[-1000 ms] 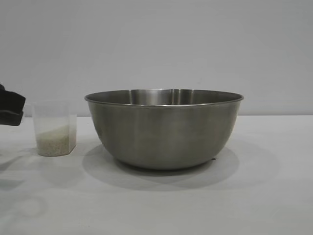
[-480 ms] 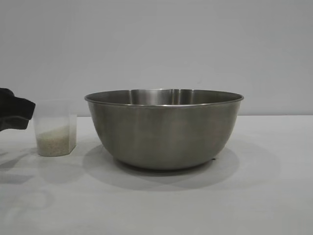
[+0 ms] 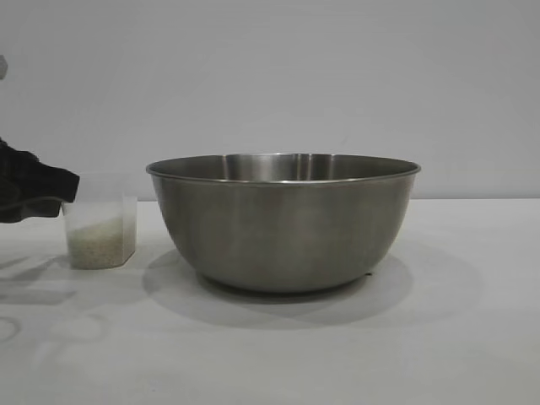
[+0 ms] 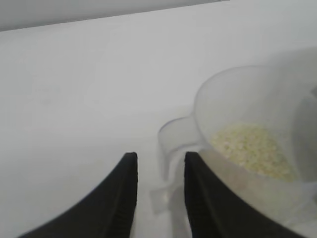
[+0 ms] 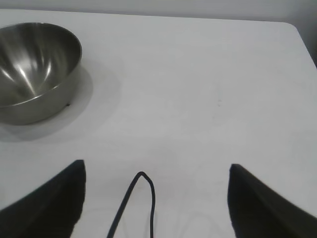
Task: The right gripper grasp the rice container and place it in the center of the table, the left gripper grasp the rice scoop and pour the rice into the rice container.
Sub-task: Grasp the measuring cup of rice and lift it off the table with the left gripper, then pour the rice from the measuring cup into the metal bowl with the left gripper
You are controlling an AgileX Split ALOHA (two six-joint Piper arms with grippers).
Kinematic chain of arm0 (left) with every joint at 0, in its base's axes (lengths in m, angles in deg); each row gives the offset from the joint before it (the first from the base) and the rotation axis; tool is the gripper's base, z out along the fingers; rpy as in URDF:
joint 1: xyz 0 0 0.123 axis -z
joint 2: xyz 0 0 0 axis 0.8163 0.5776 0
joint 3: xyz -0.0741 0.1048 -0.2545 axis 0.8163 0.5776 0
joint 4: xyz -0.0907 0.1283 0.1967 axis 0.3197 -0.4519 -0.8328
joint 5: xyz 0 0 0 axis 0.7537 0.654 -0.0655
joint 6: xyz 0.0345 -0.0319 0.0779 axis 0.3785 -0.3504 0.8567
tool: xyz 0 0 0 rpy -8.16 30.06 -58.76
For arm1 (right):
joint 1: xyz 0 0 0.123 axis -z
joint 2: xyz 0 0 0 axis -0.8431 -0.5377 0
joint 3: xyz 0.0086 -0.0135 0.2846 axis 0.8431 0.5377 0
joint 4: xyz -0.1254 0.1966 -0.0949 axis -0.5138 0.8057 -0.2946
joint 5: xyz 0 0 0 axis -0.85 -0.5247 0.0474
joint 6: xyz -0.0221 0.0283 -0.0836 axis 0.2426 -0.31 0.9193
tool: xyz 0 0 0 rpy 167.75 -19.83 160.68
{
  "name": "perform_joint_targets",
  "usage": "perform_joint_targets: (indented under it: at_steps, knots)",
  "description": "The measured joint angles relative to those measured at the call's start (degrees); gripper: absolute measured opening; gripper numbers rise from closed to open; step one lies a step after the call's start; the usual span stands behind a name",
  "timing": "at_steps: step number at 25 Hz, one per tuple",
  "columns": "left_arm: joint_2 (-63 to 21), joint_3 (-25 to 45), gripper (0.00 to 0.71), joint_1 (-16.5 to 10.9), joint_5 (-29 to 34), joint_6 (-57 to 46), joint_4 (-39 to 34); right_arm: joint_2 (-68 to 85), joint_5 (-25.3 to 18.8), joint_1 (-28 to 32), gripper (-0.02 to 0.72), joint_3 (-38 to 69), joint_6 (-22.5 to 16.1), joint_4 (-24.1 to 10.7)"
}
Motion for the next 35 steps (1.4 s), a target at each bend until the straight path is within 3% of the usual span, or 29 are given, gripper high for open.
perform_joint_targets:
  at_steps: [6,11,18,25,28,35]
  knots:
    - [0.33,-1.34,0.229,0.00,0.00,0.00,0.74,0.00,0.00,0.00,0.531,0.00,0.00,0.00]
    - [0.55,-2.39,0.000,0.00,0.10,0.48,0.50,0.00,0.00,0.00,0.531,0.00,0.00,0.00]
    - [-0.13,-3.53,0.000,0.00,0.22,6.18,0.38,0.00,0.00,0.00,0.531,0.00,0.00,0.00]
    - [-6.40,-7.20,0.000,0.00,0.48,13.14,-0.57,0.00,0.00,0.00,0.531,0.00,0.00,0.00]
    - [-9.05,-9.61,0.000,0.00,0.48,17.25,-4.89,0.00,0.00,0.00,0.531,0.00,0.00,0.00]
    - [-10.66,-17.54,0.000,0.00,0.48,30.17,-25.20,0.00,0.00,0.00,0.531,0.00,0.00,0.00]
